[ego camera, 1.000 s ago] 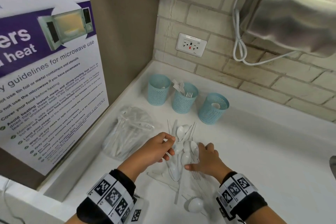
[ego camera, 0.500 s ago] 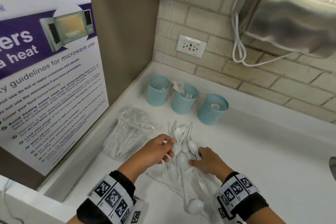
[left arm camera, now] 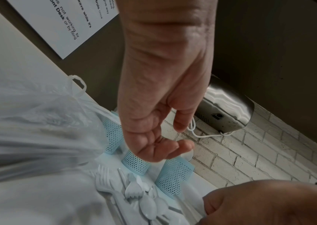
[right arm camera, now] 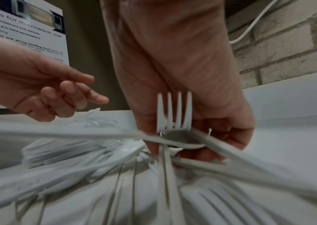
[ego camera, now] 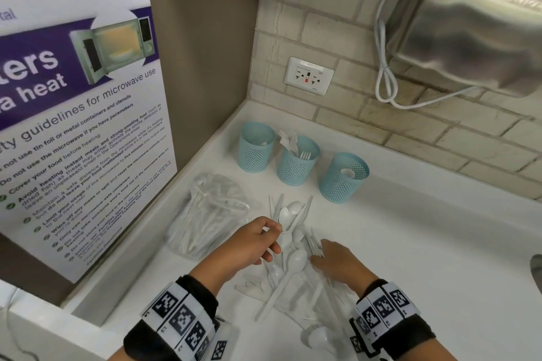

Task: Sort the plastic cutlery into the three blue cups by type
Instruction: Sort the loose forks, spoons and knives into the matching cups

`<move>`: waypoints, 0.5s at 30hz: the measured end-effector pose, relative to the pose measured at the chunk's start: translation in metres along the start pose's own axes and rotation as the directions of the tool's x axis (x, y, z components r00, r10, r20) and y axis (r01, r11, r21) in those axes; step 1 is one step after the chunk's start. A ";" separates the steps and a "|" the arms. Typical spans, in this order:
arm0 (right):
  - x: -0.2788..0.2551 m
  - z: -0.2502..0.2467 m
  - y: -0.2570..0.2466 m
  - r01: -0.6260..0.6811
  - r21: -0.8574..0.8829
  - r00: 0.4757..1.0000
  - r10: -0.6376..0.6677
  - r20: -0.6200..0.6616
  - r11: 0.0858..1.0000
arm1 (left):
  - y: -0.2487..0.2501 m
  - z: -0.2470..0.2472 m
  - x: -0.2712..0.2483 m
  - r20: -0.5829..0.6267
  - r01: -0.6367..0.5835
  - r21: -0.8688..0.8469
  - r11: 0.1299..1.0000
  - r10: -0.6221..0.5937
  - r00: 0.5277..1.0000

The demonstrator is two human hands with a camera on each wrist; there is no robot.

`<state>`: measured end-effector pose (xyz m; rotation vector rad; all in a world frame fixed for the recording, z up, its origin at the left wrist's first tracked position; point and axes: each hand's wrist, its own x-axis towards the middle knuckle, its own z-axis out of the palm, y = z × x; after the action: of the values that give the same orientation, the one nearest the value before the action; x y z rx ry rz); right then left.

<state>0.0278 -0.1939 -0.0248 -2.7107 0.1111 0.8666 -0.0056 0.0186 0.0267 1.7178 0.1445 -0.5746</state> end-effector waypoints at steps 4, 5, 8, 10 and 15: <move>-0.008 -0.010 -0.001 0.008 0.072 0.999 -0.005 -0.034 0.997 | 0.000 0.001 0.000 0.007 -0.001 0.002 1.000 0.001 1.000; -0.012 -0.013 -0.002 0.020 0.120 0.999 -0.015 -0.047 0.993 | 0.000 0.002 0.001 0.011 -0.002 0.002 1.000 0.002 1.000; -0.024 -0.025 -0.006 0.086 0.268 0.994 -0.062 -0.095 0.959 | 0.000 0.003 0.000 0.015 0.001 0.010 1.000 -0.001 1.000; -0.030 -0.033 -0.007 0.138 0.333 0.985 -0.094 -0.143 0.933 | 0.000 0.003 0.000 0.015 -0.004 0.011 1.000 0.004 1.000; -0.044 -0.045 -0.014 0.256 0.525 0.962 -0.160 -0.221 0.812 | 0.002 0.006 0.000 0.012 -0.062 0.036 0.997 0.062 0.998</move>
<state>0.0195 -0.1944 0.0389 -2.1876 0.0791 0.4463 -0.0064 0.0123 0.0272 1.7479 0.0730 -0.5441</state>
